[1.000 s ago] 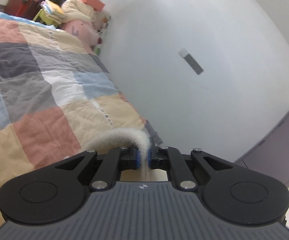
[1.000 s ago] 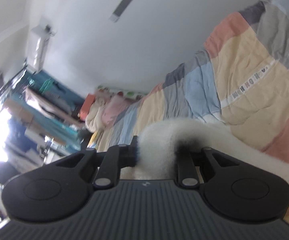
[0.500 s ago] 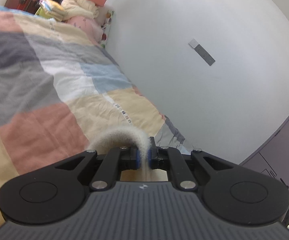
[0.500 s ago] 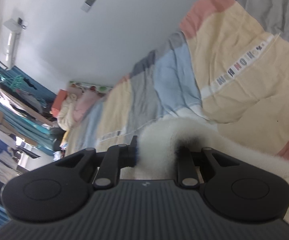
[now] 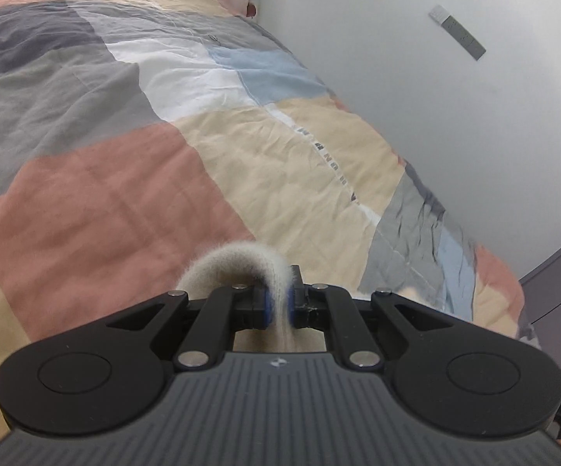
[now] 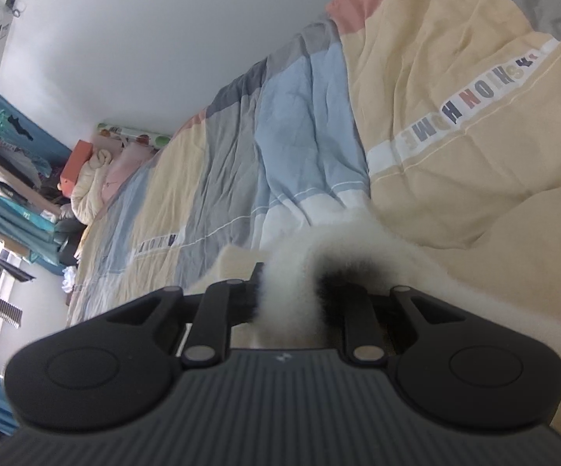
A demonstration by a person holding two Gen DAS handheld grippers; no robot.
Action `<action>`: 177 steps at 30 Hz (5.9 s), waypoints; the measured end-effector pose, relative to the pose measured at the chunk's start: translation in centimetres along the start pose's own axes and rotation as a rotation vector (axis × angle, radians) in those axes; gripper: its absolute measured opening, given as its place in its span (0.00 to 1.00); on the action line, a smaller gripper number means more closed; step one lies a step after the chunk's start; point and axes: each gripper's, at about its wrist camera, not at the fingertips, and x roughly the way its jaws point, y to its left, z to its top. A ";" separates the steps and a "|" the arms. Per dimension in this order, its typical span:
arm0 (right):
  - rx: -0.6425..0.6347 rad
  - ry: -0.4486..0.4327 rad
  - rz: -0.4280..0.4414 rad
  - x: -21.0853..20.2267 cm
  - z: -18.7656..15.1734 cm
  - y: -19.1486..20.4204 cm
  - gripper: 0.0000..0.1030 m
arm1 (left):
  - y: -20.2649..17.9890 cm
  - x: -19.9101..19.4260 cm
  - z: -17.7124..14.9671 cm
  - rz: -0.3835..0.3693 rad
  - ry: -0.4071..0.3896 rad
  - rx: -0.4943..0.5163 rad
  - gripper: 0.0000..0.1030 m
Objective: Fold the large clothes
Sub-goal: 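Lay the hem onto the sweater and open both grippers, then move both open grippers over the folded sweater to its folded edge, then grasp the folded sweater edge with both grippers, then lift the held edge with both grippers and fold it over the sweater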
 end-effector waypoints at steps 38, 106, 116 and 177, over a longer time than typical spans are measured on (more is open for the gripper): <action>-0.312 0.054 -0.118 -5.8 -6.7 3.7 0.51 | -4.5 -10.5 -9.1 0.070 0.031 0.290 0.59; -0.645 0.112 -0.094 -8.8 -14.2 6.6 0.53 | -5.5 -11.7 -13.4 0.113 0.041 0.433 0.64; -0.512 0.024 -0.109 -11.9 -15.1 6.6 0.54 | -5.5 -14.6 -13.4 0.090 0.027 0.333 0.68; 0.306 -0.185 0.134 -18.0 -14.5 -4.3 0.35 | 2.4 -20.7 -16.3 -0.095 -0.022 -0.444 0.37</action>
